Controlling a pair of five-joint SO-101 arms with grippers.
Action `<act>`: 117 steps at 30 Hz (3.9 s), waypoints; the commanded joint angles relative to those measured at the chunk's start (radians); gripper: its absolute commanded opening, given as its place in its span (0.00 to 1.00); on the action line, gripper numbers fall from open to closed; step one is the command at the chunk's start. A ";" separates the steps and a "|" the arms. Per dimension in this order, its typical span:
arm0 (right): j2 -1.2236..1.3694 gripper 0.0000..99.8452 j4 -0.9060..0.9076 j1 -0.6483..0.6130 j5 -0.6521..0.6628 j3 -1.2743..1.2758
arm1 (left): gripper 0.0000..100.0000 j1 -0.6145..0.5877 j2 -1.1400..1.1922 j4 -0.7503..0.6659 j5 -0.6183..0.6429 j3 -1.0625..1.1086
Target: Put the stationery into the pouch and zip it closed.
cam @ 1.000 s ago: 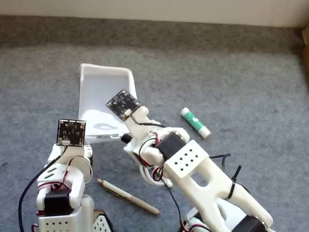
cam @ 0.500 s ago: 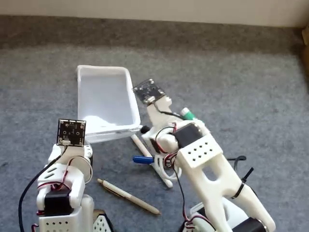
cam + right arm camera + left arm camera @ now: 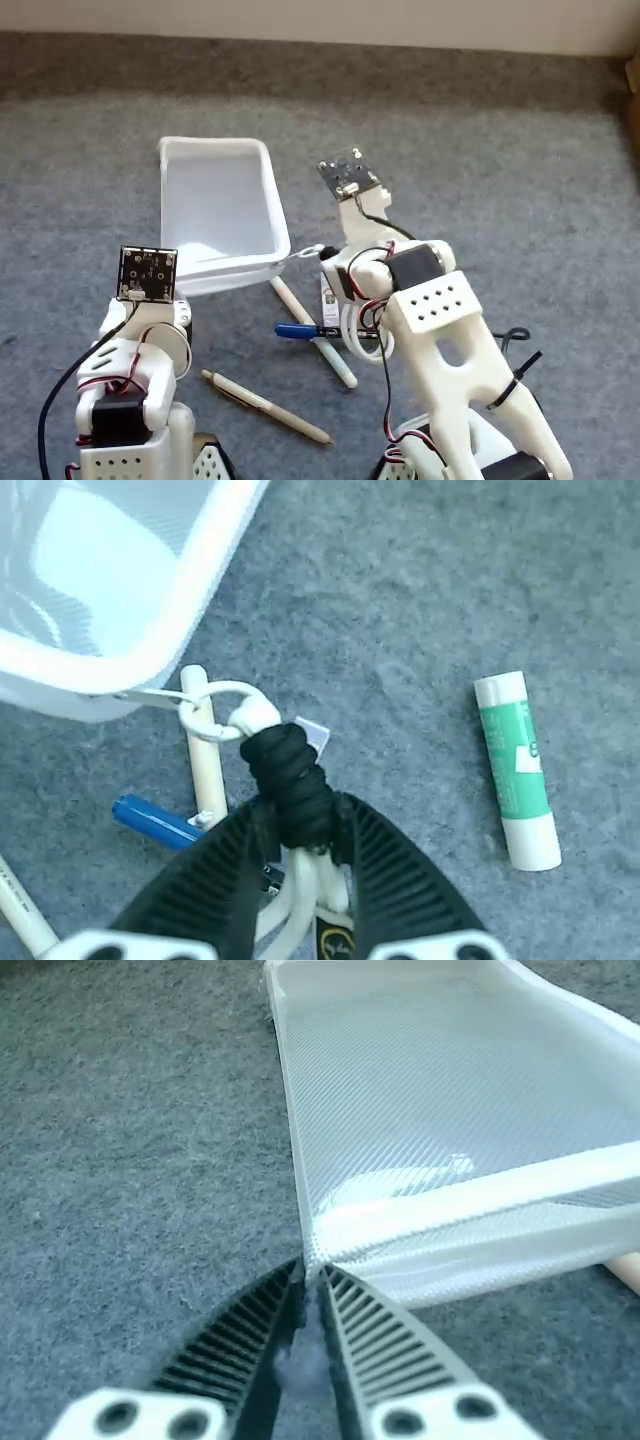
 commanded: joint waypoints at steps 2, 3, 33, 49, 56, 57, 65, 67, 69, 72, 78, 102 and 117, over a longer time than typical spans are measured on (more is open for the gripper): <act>-0.153 0.01 0.047 0.035 -0.003 -0.027 | 0.01 -0.022 -0.012 -0.018 0.000 -0.048; -0.186 0.01 0.065 0.033 -0.003 -0.027 | 0.01 -0.022 -0.012 -0.018 0.000 -0.048; -0.397 0.01 0.237 -0.209 0.037 -0.027 | 0.31 -0.025 -0.008 -0.181 0.140 0.038; -0.581 0.01 0.298 -0.208 0.041 -0.028 | 0.31 -0.076 -0.008 -0.203 0.140 0.062; -0.587 0.01 0.311 -0.208 0.046 -0.028 | 0.26 -0.059 -0.008 -0.201 0.080 0.062; -0.587 0.01 0.312 -0.208 0.058 -0.028 | 0.22 -0.045 -0.008 -0.199 0.064 0.061; -0.581 0.01 0.305 -0.208 0.074 -0.025 | 0.01 0.010 -0.008 -0.173 0.002 -0.013; -0.581 0.01 0.303 -0.208 0.074 -0.021 | 0.01 0.012 -0.008 -0.129 0.002 -0.051; -0.581 0.01 0.303 -0.208 0.074 -0.021 | 0.01 0.012 -0.007 -0.083 0.003 -0.094; -0.579 0.03 0.303 -0.208 0.074 -0.021 | 0.01 0.012 -0.004 -0.026 0.005 -0.156; -0.579 0.18 0.302 -0.159 0.068 -0.022 | 0.01 0.013 -0.002 0.034 0.006 -0.251; -0.392 0.18 0.209 -0.002 0.075 -0.025 | 0.01 0.076 0.039 0.112 0.008 -0.374; -0.216 0.18 0.097 0.084 0.114 -0.022 | 0.01 0.096 0.670 0.187 0.095 -0.816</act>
